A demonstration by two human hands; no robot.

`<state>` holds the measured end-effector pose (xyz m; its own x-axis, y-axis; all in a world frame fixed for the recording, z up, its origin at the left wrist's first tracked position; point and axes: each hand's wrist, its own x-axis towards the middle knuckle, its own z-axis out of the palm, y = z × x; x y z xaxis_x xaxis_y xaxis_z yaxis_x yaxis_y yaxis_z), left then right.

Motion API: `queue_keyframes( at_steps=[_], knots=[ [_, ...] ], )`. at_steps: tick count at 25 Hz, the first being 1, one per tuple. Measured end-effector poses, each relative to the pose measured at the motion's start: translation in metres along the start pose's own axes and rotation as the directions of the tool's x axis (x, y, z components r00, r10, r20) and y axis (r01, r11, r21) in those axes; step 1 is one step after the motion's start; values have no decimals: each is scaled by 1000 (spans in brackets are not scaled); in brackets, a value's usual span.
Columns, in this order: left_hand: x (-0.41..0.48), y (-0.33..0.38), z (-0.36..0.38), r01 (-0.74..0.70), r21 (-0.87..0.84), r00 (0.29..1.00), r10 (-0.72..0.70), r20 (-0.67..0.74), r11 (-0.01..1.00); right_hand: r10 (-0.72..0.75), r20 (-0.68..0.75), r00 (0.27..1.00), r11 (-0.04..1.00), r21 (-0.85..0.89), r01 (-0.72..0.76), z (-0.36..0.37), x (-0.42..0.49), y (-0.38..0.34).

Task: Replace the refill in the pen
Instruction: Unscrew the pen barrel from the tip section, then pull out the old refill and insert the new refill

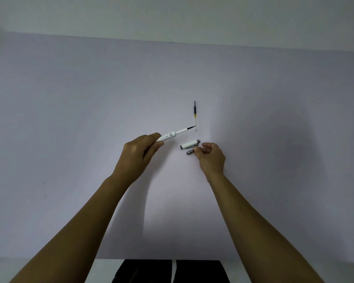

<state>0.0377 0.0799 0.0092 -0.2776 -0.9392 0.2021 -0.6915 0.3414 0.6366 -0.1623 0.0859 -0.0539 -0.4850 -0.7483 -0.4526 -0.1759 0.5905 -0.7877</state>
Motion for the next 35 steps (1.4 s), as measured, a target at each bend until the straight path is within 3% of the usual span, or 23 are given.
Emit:
queue_keyframes(
  at_steps=[4, 7, 9, 11, 15, 21, 23, 26, 30, 35],
  knots=[
    [1, 2, 1, -7, -6, 1000, 7, -2, 1000, -7, -24, 1000, 1000, 15, 7, -6, -4, 3],
    [1, 2, 1, -9, -6, 1000, 9, -6, 1000, -175, -69, 982, 985, -13, 175, -11, -12, -10],
    [1, 3, 2, -9, -3, 1000, 9, -8, 1000, -308, 40, 951, 950, 61, 305, -12, -23, -23],
    [2, 6, 4, -17, -4, 1000, 16, -9, 1000, -374, 182, 909, 920, 199, 339, -15, -35, -37],
    [3, 13, 6, -56, -4, 998, 56, -1, 998, -373, 206, 905, 877, 396, 271, -21, -37, -49],
    [2, 7, 5, -43, 26, 999, 42, 33, 999, -152, 168, 974, 740, 673, -1, -23, 11, -76],
    [0, 5, 4, -33, 33, 999, 32, 39, 999, -162, 113, 980, 809, 584, 66, -23, 31, -81],
    [-2, 1, 2, -2, 20, 1000, 2, 16, 1000, -232, 38, 972, 954, 205, 220, -20, 54, -75],
    [2, -2, -3, 5, 26, 1000, -4, -14, 1000, -331, 31, 943, 923, -197, 331, -13, 81, -66],
    [7, -8, 0, 30, 42, 1000, -30, -7, 999, -346, 30, 938, 882, -330, 336, 2, 104, -61]
  ],
)
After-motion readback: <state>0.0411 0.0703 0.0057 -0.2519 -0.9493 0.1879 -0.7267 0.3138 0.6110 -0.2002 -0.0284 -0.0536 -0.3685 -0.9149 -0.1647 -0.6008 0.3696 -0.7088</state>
